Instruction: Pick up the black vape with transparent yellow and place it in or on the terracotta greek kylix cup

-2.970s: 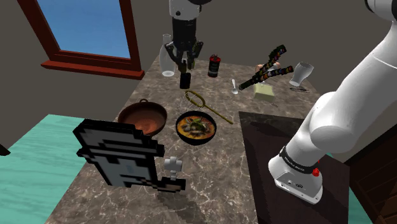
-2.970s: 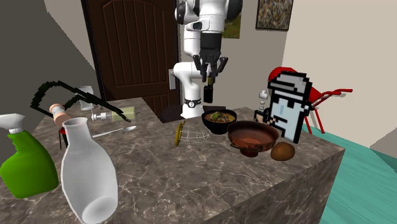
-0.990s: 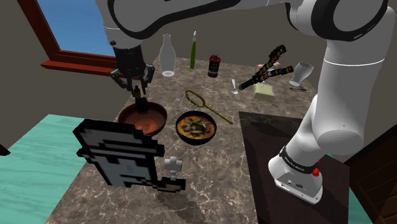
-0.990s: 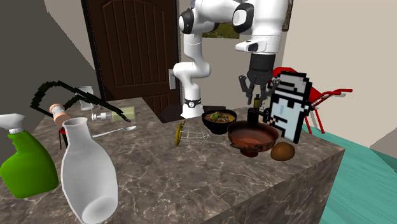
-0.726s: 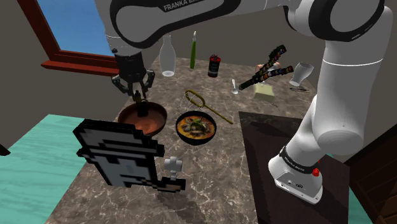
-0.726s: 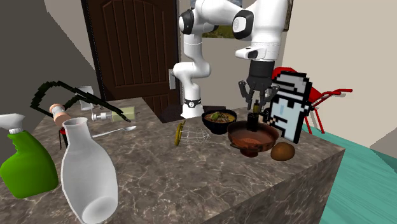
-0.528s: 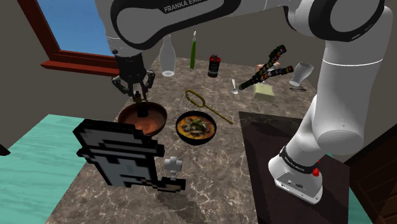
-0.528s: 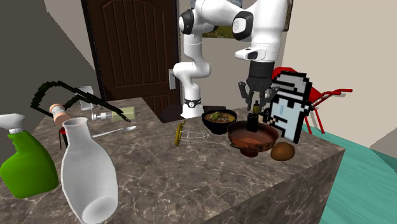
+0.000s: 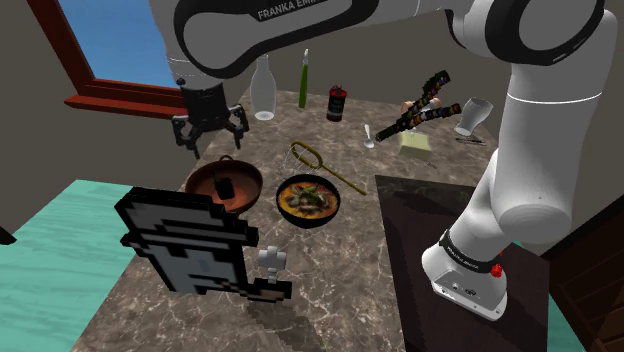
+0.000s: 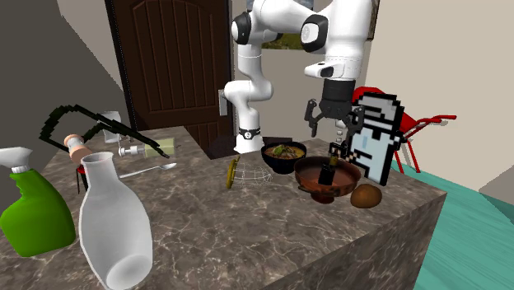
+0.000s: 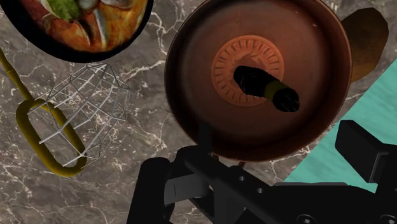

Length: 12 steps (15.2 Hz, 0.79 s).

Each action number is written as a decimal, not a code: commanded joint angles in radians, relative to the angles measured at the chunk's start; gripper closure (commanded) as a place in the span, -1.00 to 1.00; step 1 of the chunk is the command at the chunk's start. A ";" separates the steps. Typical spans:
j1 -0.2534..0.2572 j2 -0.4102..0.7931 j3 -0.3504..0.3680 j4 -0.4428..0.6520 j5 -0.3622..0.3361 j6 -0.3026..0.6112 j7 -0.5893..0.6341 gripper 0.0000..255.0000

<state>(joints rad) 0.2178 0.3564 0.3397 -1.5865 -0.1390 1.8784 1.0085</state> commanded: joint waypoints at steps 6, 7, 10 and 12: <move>0.007 -0.008 0.004 0.117 0.006 -0.124 -0.006 -1.00; 0.007 -0.008 0.004 0.117 0.006 -0.124 -0.006 -1.00; 0.007 -0.008 0.004 0.117 0.006 -0.124 -0.006 -1.00; 0.007 -0.008 0.004 0.117 0.006 -0.124 -0.006 -1.00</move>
<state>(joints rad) 0.2248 0.3487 0.3441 -1.4697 -0.1332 1.7549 1.0026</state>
